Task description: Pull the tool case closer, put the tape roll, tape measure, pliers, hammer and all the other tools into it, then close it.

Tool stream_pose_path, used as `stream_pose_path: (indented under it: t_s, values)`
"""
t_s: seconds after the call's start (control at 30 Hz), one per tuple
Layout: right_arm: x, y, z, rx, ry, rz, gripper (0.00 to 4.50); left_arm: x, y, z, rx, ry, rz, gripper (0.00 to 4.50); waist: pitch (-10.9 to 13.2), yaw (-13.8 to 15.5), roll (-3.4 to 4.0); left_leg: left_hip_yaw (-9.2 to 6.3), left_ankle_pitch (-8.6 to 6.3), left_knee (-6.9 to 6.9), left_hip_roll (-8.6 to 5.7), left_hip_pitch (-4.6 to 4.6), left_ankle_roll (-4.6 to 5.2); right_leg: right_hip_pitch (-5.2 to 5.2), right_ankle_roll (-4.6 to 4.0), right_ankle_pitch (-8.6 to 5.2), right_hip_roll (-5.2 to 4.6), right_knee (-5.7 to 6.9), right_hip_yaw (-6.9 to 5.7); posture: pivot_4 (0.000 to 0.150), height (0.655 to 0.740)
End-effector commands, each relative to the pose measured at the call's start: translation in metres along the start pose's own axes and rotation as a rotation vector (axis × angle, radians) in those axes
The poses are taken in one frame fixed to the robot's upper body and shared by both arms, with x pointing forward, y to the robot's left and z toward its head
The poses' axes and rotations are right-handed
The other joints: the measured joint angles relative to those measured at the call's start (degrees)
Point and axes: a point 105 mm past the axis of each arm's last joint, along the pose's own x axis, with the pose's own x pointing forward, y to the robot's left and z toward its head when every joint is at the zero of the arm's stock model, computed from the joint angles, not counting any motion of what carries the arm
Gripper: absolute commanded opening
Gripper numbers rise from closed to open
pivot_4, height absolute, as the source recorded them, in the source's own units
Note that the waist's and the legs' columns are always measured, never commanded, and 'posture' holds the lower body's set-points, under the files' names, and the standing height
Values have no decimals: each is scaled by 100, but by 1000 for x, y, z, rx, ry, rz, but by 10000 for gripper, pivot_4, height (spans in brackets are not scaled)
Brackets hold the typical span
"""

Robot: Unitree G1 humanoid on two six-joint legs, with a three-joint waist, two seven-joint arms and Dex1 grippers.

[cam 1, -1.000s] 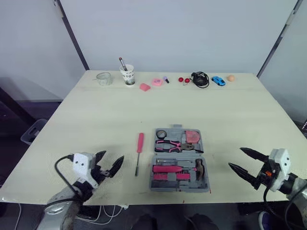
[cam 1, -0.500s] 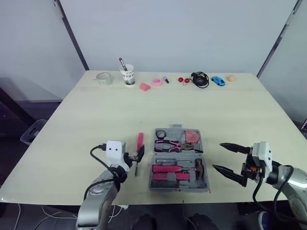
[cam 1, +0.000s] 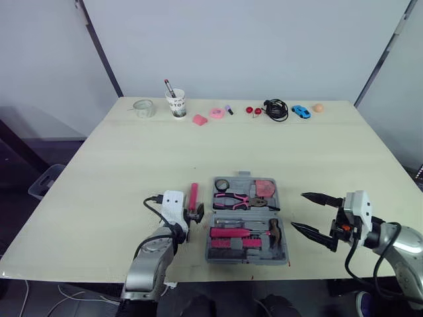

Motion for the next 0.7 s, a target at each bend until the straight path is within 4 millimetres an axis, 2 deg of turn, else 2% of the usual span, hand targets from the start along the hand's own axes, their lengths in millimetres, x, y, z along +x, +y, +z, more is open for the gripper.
stream_pose_path:
  t_s: [0.03,0.13,0.2,0.3,0.47,0.7]
  values:
    - [2,2,8,-37,-23,12,45000,1,2,7,14,-17,20,31342,0,1,0,0,0,0,0,0,0,0,0,0,0,0,0,1500,7400]
    - [2,3,6,-37,-19,15,45000,1,2,6,8,-14,36,21552,0,4,0,0,0,0,0,0,0,0,0,0,0,0,0,1500,7400]
    - [2,4,5,-37,-17,15,45000,2,2,6,9,-15,40,13031,0,4,0,0,0,0,0,0,0,1,0,0,-1,0,0,1500,7400]
    - [2,4,4,-37,-16,14,45000,1,3,5,8,-14,44,4702,0,4,0,-1,0,0,0,0,0,1,0,0,-1,1,0,1500,7400]
    - [3,7,4,-40,-18,27,45000,-6,7,4,16,-9,41,4029,0,2,0,-1,0,0,0,0,0,1,0,0,-1,0,0,1500,7400]
    - [4,23,5,-38,-6,181,45000,-41,20,2,45,1,36,4029,1,-9,0,-6,0,-2,3,2,0,1,-1,0,0,0,-3,1500,7400]
